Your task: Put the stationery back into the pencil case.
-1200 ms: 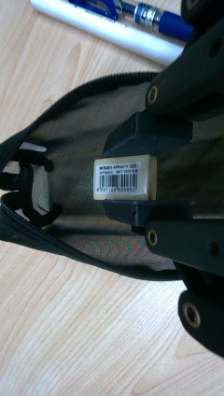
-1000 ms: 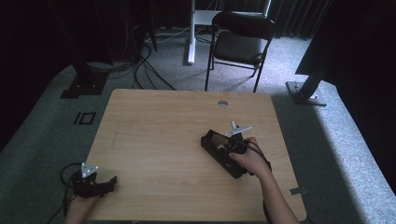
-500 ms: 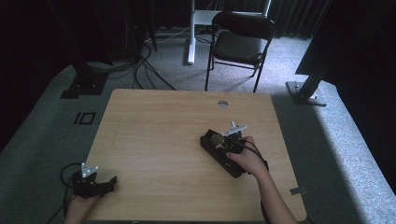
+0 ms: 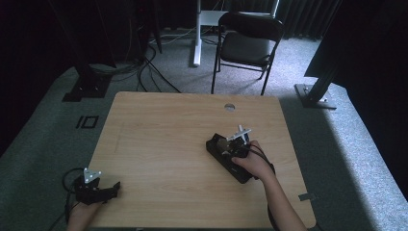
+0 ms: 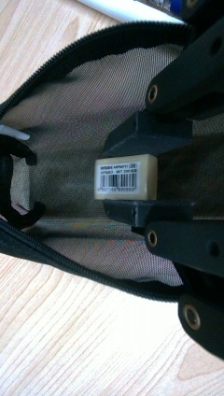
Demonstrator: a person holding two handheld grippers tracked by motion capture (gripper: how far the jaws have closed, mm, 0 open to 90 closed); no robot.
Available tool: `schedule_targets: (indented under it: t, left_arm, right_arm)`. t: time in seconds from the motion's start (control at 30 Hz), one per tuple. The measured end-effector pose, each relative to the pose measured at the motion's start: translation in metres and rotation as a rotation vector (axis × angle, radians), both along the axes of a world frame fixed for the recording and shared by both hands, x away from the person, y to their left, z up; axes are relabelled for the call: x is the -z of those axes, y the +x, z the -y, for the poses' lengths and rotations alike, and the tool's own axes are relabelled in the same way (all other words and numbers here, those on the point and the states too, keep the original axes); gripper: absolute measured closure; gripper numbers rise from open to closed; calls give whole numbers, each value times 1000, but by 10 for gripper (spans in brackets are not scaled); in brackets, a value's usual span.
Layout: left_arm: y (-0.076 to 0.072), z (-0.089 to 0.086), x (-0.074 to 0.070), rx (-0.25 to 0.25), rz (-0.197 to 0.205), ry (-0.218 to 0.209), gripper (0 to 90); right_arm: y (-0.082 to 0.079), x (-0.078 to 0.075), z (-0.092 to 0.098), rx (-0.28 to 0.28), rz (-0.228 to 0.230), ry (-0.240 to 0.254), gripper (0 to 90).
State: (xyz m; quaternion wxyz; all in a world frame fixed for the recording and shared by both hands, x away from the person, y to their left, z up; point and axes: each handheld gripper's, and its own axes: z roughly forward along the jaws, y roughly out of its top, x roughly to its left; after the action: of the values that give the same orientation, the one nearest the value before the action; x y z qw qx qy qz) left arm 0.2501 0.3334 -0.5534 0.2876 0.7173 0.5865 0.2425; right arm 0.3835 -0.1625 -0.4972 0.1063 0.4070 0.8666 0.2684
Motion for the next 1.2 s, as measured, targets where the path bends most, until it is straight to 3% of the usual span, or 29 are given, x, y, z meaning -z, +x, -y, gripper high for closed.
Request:
schedule_targets:
  t: [0.23, 0.8, 0.97, 1.2]
  left_arm:
    - [0, 0, 0, 0, 0, 0, 12]
    - [0, 0, 0, 0, 0, 0, 12]
    - [0, 0, 0, 0, 0, 0, 12]
    - [0, 0, 0, 0, 0, 0, 12]
  right_arm:
    - [0, -1, 0, 4, 4, 11, 632]
    - [-12, -33, 23, 12, 88, 142, 631]
    - [-16, -42, 28, 12, 106, 217, 630]
    - [-18, -48, 36, 39, 146, 232, 637]
